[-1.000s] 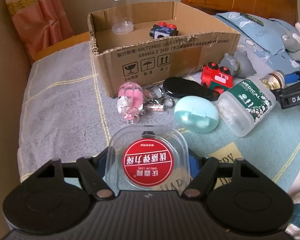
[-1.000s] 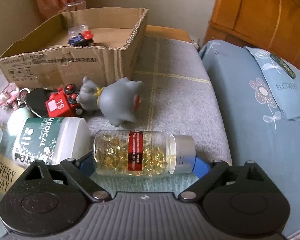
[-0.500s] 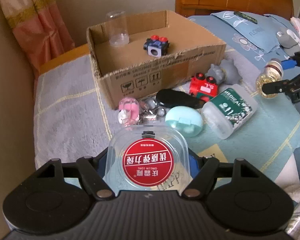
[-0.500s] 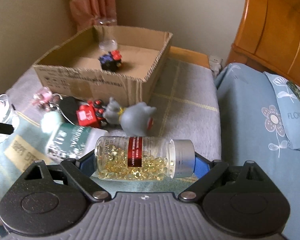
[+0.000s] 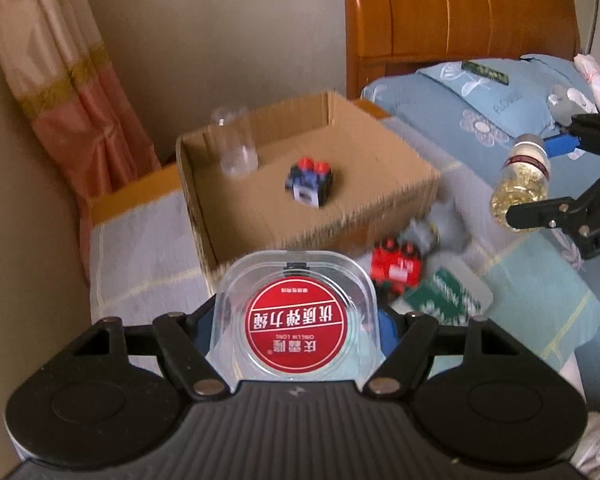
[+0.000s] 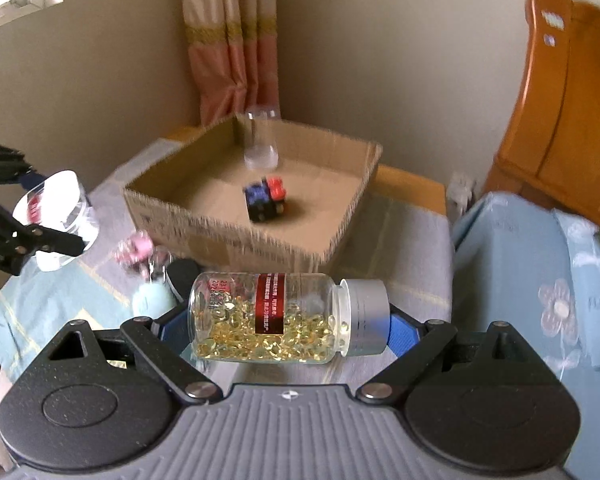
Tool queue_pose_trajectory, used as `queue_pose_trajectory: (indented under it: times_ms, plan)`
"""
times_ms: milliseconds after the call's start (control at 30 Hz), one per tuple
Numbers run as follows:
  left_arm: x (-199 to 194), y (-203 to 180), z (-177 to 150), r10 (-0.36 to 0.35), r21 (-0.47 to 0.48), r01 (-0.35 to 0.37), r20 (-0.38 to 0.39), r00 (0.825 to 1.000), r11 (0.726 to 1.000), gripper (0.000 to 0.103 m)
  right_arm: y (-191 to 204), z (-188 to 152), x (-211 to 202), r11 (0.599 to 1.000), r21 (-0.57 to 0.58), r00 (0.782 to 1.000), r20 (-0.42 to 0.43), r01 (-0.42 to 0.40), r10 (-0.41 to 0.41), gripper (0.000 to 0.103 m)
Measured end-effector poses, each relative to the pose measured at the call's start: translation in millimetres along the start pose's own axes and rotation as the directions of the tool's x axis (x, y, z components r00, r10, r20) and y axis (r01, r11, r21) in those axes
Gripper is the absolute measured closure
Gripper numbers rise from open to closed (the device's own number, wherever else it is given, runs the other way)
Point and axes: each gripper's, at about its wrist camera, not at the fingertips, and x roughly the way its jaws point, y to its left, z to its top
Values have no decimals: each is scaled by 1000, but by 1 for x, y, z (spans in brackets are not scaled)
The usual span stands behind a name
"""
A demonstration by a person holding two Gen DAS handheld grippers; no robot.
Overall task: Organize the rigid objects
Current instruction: 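Carry the red-label container into the box and release it while the right tool carries the bottle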
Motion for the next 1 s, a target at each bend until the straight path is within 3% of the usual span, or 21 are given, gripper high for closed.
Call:
queue_pose_trajectory:
  times_ms: [367, 800, 900, 1000]
  plan:
    - [30, 8, 60, 28, 17, -28, 20, 999, 999, 30, -2, 48, 12, 999, -35, 999, 39, -27, 28, 7]
    - [79, 26, 78, 61, -12, -61, -11, 998, 998, 29, 4, 76, 55, 998, -38, 999, -6, -45, 45, 7]
    - [86, 32, 79, 90, -32, -89, 13, 996, 995, 16, 5, 82, 66, 998, -37, 999, -17, -47, 47, 7]
    - [85, 33, 79, 107, -20, -107, 37, 994, 994, 15, 6, 87, 75, 998, -30, 998, -25, -53, 52, 7]
